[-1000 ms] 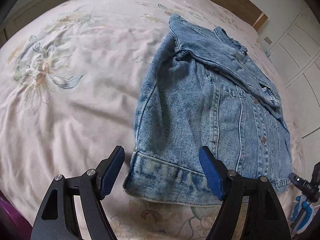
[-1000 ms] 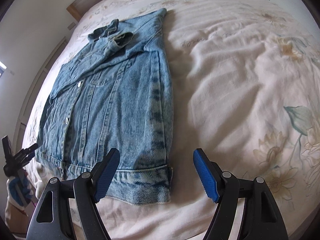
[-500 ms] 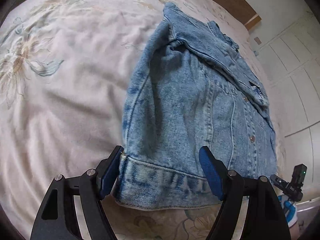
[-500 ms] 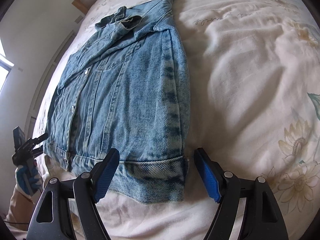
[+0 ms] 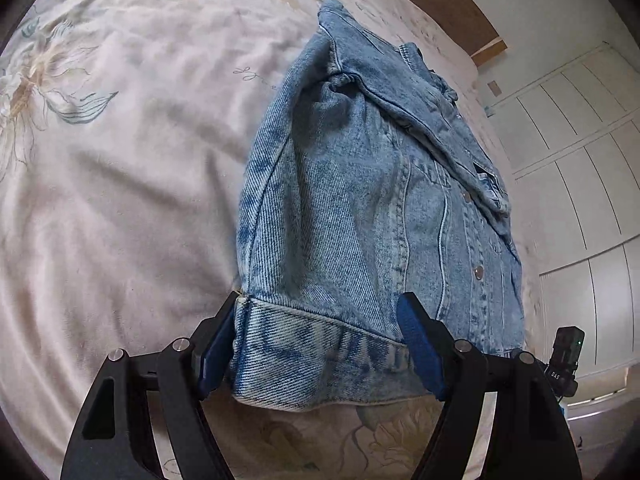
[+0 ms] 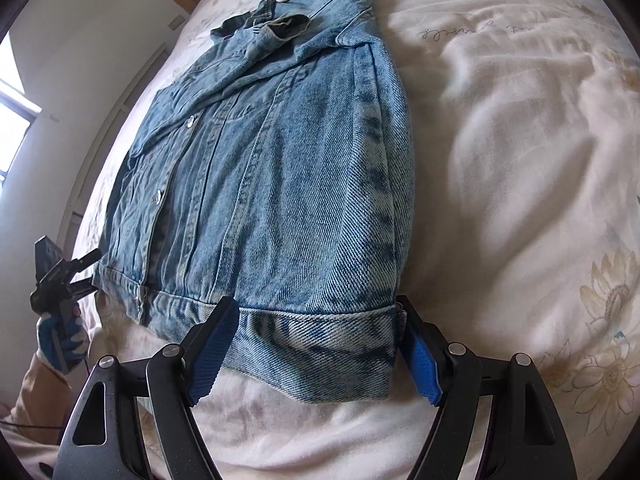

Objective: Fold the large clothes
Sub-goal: 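Close both tools on the denim jacket hem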

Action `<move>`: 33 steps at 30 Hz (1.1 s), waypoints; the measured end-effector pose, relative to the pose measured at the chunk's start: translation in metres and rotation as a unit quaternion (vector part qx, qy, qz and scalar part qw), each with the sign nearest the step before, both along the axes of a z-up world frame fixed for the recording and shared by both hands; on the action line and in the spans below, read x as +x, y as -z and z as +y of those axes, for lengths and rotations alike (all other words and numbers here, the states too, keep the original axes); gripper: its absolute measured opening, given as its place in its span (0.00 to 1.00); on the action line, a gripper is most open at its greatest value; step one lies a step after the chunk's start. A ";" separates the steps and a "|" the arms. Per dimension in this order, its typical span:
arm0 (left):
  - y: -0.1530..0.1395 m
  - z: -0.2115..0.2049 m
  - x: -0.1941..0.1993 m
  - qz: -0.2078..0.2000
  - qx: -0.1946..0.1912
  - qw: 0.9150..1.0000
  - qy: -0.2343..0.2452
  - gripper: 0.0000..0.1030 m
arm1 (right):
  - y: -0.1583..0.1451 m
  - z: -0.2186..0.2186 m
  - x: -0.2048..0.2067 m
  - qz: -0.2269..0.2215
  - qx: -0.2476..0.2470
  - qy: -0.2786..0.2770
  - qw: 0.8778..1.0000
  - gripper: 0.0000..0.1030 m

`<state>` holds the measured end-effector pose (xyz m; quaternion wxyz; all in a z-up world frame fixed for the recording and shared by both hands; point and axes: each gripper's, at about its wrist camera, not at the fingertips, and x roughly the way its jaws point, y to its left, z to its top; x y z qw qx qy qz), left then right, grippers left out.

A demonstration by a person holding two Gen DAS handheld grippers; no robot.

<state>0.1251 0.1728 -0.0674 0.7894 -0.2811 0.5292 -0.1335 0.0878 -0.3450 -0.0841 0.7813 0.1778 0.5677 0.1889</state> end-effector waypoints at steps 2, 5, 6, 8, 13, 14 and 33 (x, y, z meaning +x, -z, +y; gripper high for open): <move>0.000 0.000 -0.001 -0.003 -0.005 1.000 0.009 0.69 | 0.000 0.000 -0.001 -0.002 0.000 -0.003 1.000 0.76; 0.001 -0.002 -0.004 -0.003 -0.010 1.000 0.018 0.69 | 0.000 -0.002 -0.001 0.002 0.007 0.001 1.000 0.75; 0.001 -0.003 -0.006 -0.003 -0.012 1.000 0.021 0.69 | 0.000 -0.003 -0.001 0.002 0.009 0.002 1.000 0.74; 0.002 -0.008 -0.012 -0.002 -0.018 0.999 0.033 0.69 | -0.001 -0.003 -0.001 0.001 0.010 -0.001 1.000 0.72; 0.001 -0.012 -0.017 -0.002 -0.019 0.999 0.028 0.69 | 0.000 -0.007 -0.002 -0.001 0.028 -0.004 1.000 0.67; 0.001 -0.009 -0.016 -0.001 -0.027 0.999 0.023 0.68 | 0.000 -0.008 -0.002 0.000 0.032 -0.002 0.999 0.64; 0.006 -0.020 0.004 0.002 -0.077 0.996 0.033 0.58 | -0.004 -0.012 -0.006 -0.008 0.079 -0.008 0.997 0.51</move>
